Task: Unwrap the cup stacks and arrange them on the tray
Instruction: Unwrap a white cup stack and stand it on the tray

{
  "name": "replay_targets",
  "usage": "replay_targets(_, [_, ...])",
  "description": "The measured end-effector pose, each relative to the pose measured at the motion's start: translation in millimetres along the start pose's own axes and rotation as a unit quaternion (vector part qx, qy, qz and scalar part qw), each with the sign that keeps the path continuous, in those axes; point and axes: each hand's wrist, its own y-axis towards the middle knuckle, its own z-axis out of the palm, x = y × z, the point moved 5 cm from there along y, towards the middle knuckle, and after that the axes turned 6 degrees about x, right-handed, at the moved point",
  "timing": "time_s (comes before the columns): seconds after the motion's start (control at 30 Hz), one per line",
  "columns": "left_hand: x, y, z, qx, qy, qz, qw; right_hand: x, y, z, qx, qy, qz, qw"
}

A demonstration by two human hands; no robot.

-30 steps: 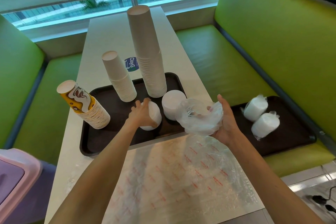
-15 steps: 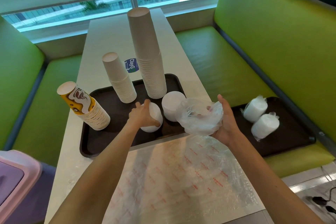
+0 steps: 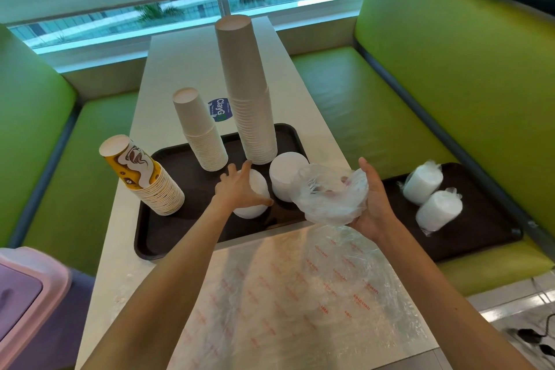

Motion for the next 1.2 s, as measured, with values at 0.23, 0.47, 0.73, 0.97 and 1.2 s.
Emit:
replay_targets(0.23, [-1, 3, -3, -0.014, 0.025, 0.006, 1.0, 0, -3, 4, 0.0, 0.012, -0.003, 1.0])
replay_targets(0.47, [0, 4, -5, -0.007, 0.036, 0.007, 0.999, -2, -5, 5, -0.005, 0.016, -0.001, 1.0])
replay_targets(0.73, [1, 5, -3, 0.005, 0.043, 0.007, 0.999, 0, -8, 7, -0.007, 0.017, 0.002, 1.0])
replay_targets(0.97, [1, 1, -5, 0.004, 0.018, 0.005, 1.0, -1, -8, 8, -0.007, 0.008, -0.002, 1.0])
replay_targets(1.2, [0, -23, -36, -0.059, -0.117, 0.031, 0.991, -2, -13, 15, -0.009, -0.025, -0.011, 1.0])
